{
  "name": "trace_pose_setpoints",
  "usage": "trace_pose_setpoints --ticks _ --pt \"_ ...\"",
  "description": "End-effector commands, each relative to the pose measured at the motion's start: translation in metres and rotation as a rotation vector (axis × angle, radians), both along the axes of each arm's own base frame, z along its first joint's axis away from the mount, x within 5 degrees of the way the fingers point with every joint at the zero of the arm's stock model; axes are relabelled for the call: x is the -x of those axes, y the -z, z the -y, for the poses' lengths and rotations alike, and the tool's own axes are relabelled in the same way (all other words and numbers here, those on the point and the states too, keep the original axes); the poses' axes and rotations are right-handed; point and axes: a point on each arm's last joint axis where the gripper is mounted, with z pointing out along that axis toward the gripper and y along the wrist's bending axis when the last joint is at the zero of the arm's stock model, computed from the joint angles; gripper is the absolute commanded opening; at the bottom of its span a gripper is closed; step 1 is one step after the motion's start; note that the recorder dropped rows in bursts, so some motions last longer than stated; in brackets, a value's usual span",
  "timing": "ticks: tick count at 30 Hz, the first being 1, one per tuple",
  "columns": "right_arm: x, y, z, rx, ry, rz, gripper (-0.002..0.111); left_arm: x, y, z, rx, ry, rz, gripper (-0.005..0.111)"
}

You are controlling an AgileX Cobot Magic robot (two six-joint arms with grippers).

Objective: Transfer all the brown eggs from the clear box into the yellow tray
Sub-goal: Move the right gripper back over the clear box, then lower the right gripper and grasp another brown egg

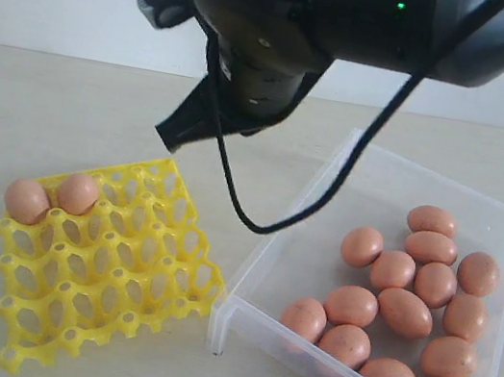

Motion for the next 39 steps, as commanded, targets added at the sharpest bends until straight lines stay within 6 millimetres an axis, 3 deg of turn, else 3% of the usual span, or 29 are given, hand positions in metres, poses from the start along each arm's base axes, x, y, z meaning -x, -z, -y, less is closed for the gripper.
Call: trace_pose_setpoints --ticks 1,3,7,14,18,23,30,34,39 --pt "0.025 -0.021 0.019 -0.001 -0.057 -0.018 0.000 0.000 0.000 0.000 -0.002 -0.003 0.007 0.004" --pt "0.039 -0.030 0.031 0.012 -0.097 -0.023 0.000 0.000 0.000 0.000 -0.002 -0.003 0.007 0.004" --pt "0.054 -0.027 0.055 0.041 -0.217 -0.132 0.000 0.000 0.000 0.000 -0.002 -0.003 0.007 0.004" --pt "0.031 0.019 0.116 -0.138 -0.360 -0.666 0.000 0.000 0.000 0.000 -0.002 -0.003 0.007 0.004" --pt "0.008 0.046 0.145 -0.221 -0.272 -0.766 0.000 0.000 0.000 0.000 -0.002 -0.003 0.007 0.004" --pt "-0.002 0.069 0.153 -0.203 -0.226 -0.830 0.006 0.000 0.000 0.000 -0.002 -0.003 0.007 0.004" --pt "-0.008 0.081 0.168 -0.005 -0.231 -0.826 0.053 0.000 0.000 0.000 -0.002 -0.003 0.007 0.004" --pt "-0.016 0.083 0.167 -0.012 -0.229 -0.744 0.055 0.000 0.000 0.000 -0.002 -0.003 0.007 0.004" --pt "-0.021 0.098 0.167 0.014 -0.235 -0.761 0.055 0.000 0.000 0.000 -0.002 -0.003 0.007 0.004"
